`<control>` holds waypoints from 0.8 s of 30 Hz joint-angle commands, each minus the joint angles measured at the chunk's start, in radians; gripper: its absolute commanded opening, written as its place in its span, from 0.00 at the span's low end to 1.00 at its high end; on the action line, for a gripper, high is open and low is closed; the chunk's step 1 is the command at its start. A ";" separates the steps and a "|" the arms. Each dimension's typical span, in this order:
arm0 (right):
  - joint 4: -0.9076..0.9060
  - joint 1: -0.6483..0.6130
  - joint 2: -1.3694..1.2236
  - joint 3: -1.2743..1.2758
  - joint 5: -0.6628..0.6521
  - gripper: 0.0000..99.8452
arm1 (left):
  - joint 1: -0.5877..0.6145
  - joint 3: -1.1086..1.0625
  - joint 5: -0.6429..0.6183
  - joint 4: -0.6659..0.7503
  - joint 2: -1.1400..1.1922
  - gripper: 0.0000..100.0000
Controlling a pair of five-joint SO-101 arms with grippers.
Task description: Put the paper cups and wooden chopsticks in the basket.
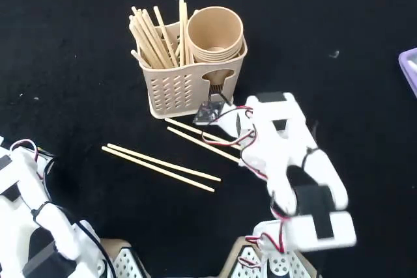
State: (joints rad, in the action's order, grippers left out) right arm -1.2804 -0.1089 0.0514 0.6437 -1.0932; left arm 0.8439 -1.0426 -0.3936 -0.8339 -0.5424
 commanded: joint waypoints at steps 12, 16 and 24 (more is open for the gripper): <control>0.241 -0.190 -0.008 0.067 0.092 0.36 | 0.005 0.005 0.005 0.043 -0.005 0.21; 0.261 -0.196 -0.076 0.022 0.092 0.36 | 0.007 0.005 0.005 0.043 -0.005 0.21; 0.258 -0.080 -0.193 -0.105 0.084 0.29 | 0.007 0.005 0.005 0.043 -0.005 0.21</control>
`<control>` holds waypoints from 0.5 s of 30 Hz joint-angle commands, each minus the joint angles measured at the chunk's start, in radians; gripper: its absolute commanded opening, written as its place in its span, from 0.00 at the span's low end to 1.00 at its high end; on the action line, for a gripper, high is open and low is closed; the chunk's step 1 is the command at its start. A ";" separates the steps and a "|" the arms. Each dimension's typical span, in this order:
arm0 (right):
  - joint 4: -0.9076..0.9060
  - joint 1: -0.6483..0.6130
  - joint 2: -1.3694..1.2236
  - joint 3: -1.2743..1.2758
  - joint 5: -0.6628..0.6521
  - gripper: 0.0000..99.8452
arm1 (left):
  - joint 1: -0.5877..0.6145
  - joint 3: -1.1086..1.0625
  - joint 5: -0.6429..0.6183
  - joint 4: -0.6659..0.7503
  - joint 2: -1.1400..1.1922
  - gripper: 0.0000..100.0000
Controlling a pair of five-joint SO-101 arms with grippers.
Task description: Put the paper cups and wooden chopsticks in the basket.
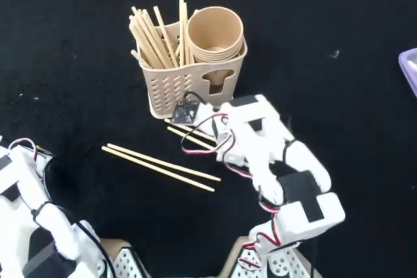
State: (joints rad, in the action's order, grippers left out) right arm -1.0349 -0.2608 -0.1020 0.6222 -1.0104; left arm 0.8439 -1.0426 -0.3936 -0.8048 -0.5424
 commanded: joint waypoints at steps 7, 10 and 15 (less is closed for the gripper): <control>-0.026 0.077 -0.076 -0.079 0.002 0.04 | 0.007 0.005 0.005 0.014 -0.005 0.21; -0.077 0.077 -0.044 -0.079 0.002 0.01 | 0.007 0.005 0.005 0.014 -0.005 0.21; -0.091 0.078 0.002 -0.073 0.002 0.01 | 0.007 0.005 0.005 0.014 -0.005 0.21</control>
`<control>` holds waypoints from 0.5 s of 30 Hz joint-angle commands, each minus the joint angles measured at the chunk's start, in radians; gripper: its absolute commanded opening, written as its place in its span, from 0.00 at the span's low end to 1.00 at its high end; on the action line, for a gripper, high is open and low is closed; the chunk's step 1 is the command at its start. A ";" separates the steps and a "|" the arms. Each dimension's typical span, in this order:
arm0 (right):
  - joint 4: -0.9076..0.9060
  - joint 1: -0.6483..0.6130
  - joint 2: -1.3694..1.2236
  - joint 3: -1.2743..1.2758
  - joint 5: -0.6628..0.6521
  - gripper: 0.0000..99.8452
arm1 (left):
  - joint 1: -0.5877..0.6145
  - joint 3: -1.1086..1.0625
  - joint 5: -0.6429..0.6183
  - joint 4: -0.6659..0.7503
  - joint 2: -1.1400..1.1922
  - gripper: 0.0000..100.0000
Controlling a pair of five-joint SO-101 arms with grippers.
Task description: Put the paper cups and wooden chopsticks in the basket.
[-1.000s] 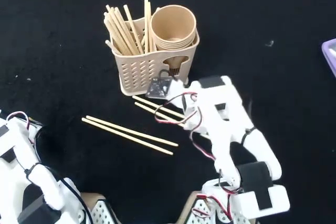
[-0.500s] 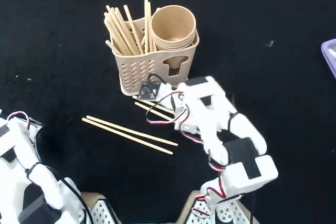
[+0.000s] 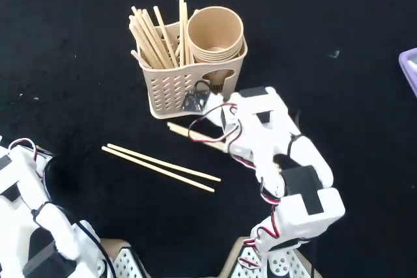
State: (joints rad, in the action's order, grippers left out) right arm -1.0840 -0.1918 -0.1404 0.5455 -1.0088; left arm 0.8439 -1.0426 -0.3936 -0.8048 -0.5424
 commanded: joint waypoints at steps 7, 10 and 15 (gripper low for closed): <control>-0.035 0.008 -0.022 0.002 0.000 0.01 | 0.007 0.005 0.005 0.014 -0.005 0.21; -0.035 0.008 -0.065 -0.002 0.003 0.04 | 0.007 0.005 0.005 0.014 -0.005 0.21; -0.041 0.008 -0.073 -0.004 0.002 0.17 | 0.007 0.005 0.005 0.014 -0.005 0.21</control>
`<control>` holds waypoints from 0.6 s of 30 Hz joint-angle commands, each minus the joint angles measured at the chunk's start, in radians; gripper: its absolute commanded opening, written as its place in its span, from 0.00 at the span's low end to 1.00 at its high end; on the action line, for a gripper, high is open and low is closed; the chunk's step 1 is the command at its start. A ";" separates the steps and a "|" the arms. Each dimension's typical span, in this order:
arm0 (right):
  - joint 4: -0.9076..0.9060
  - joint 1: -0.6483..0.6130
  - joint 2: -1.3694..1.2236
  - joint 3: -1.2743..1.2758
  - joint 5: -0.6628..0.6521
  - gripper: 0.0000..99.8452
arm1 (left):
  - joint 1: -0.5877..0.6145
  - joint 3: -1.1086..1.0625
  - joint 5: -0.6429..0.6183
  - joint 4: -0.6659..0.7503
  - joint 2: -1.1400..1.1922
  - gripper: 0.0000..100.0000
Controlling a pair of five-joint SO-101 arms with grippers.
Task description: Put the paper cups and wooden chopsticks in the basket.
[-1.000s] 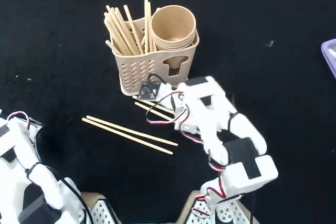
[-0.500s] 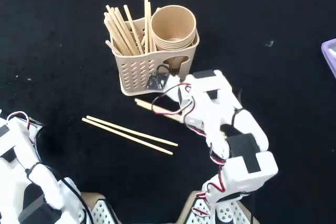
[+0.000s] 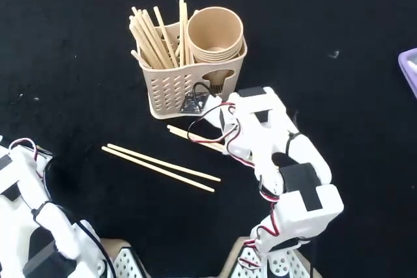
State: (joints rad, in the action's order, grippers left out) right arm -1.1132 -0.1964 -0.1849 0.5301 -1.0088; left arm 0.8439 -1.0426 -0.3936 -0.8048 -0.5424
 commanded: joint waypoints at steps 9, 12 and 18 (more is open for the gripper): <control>-0.035 -0.017 -0.035 0.019 0.006 0.01 | 0.007 0.005 0.005 0.014 -0.005 0.21; -0.044 -0.018 -0.015 0.018 0.006 0.01 | 0.007 0.005 0.005 0.014 -0.005 0.21; -0.157 -0.005 0.283 0.041 0.009 0.01 | 0.007 0.005 0.005 0.014 -0.005 0.21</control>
State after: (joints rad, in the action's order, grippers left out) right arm -1.1669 -0.1979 -0.1235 0.5547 -1.0073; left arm 0.8439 -1.0426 -0.3936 -0.8048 -0.5424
